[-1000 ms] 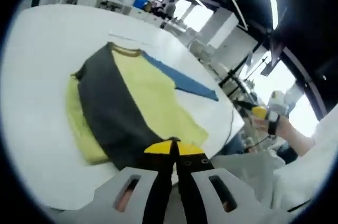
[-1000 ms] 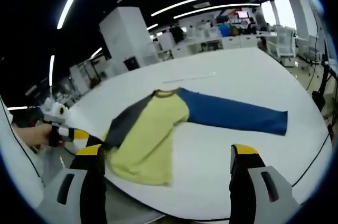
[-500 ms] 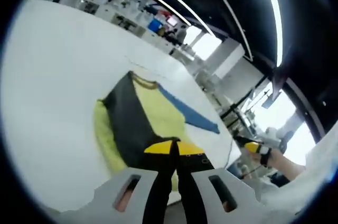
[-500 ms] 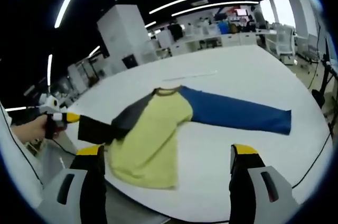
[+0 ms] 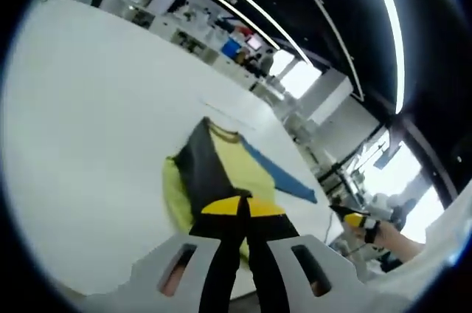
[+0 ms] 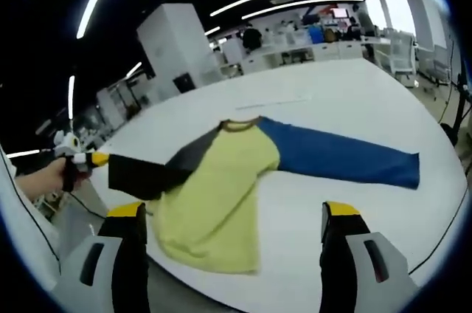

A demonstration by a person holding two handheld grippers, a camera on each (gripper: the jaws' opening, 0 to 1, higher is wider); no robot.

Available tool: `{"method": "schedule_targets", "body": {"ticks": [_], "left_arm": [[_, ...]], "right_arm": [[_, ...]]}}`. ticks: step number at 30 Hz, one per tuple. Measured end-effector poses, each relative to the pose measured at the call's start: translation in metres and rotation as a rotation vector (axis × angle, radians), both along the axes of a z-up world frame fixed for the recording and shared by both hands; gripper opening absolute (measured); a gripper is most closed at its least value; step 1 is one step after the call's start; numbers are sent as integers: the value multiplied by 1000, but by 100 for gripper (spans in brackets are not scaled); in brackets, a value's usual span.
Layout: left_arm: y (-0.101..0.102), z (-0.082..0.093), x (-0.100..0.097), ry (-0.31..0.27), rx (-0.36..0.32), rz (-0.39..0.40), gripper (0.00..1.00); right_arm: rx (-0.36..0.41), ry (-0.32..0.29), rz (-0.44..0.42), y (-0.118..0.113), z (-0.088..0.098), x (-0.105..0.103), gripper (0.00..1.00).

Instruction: Fold the garment on the visible template until the final outline fits inside the template.

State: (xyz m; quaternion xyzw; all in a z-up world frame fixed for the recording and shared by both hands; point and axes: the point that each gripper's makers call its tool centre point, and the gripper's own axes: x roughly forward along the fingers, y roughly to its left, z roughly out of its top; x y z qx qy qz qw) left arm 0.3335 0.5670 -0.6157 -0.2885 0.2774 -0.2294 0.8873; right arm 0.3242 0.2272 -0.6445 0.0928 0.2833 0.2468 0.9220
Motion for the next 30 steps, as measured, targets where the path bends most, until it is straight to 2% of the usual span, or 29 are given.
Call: {"method": "schedule_targets", "body": {"ticks": [9,18,30], "left_arm": [[33,-6,16,15,11,49,0],[55,-3,33,7,16,110,0],[82,-7,48,15,24,155,0]], "right_arm": [[-1,3,-24,1,3,6,98],[-19,25,-39,-3,-3,12,98],[-21,46,-39,8,-13,15,98]]}}
